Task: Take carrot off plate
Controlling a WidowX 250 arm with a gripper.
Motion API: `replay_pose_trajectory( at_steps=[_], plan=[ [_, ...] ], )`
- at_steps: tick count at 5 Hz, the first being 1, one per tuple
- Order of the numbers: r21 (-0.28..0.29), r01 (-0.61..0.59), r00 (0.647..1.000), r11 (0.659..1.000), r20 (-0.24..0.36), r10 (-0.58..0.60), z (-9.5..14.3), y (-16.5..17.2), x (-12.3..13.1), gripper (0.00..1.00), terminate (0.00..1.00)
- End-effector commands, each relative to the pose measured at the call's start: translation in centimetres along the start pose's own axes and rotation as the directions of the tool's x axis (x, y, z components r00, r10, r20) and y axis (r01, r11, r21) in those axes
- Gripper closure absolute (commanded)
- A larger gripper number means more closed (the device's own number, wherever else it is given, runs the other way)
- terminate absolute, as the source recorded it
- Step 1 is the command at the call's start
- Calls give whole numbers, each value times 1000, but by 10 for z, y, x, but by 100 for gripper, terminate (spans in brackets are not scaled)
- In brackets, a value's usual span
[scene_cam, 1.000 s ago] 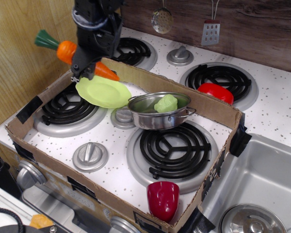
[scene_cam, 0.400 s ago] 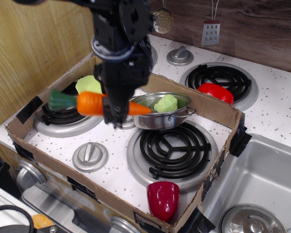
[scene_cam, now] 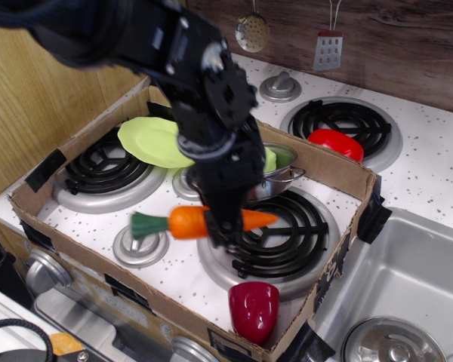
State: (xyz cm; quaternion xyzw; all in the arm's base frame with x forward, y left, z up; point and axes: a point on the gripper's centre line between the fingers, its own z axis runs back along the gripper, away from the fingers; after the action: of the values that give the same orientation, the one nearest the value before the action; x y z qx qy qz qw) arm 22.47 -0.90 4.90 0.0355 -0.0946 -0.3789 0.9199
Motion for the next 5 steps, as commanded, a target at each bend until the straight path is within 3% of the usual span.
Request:
replay_pose_trajectory(
  at_steps=[1, 2, 3, 5],
  plan=[
    [15, 16, 992, 1000, 124, -18, -26, 15, 62, 100, 0],
    [19, 22, 991, 1000, 130, -25, -27, 24, 78, 100, 0],
    [30, 33, 996, 999, 85, -35, -12, 24, 83, 0, 0],
    [51, -54, 998, 997, 22, 53, 17, 6, 83, 0, 0]
  ],
)
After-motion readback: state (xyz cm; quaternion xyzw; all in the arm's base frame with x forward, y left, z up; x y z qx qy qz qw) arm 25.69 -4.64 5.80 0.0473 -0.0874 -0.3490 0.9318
